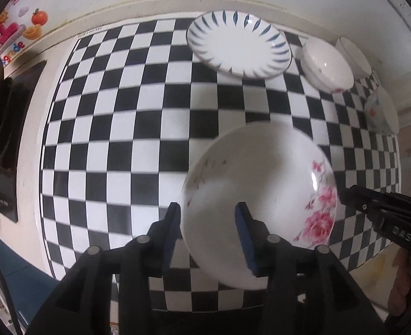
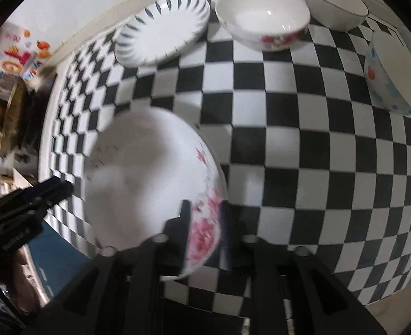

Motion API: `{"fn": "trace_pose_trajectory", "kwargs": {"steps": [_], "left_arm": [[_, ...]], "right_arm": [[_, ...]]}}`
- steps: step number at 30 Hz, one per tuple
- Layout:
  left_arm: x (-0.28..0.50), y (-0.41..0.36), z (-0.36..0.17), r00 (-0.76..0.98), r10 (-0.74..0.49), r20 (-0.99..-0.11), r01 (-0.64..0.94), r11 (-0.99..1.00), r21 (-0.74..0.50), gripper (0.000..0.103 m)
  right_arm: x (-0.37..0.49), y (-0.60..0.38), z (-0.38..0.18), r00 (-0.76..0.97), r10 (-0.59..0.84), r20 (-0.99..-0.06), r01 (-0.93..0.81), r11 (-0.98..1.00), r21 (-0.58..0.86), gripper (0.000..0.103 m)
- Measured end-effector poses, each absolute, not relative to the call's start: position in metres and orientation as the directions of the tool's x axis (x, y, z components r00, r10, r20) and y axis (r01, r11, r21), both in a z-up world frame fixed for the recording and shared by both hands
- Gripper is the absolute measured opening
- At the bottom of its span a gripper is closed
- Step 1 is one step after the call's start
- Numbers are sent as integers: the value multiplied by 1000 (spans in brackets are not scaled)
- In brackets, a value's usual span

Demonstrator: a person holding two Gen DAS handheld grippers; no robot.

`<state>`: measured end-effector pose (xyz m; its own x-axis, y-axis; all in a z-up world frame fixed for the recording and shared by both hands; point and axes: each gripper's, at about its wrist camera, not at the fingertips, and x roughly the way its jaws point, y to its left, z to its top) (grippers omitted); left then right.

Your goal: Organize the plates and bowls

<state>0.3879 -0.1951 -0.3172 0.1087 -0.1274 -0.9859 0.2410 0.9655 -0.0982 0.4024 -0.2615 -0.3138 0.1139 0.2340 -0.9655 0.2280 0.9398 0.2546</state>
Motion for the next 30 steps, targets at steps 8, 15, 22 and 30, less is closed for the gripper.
{"fn": "trace_pose_trajectory", "kwargs": {"steps": [8, 15, 22, 30], "left_arm": [[468, -189, -323, 81, -262, -962, 196, 950, -242, 59], [557, -172, -352, 49, -383, -923, 51, 923, -380, 60], [612, -187, -389, 11, -400, -916, 17, 916, -400, 60], [628, -203, -411, -11, -361, -932, 44, 931, -361, 58]], "right_arm": [[477, -264, -281, 246, 315, -917, 257, 891, 375, 75], [588, -264, -269, 261, 260, -930, 167, 936, 308, 75], [685, -268, -315, 134, 117, -984, 62, 990, 126, 75], [724, -266, -372, -3, 53, -999, -29, 998, 53, 54]]}}
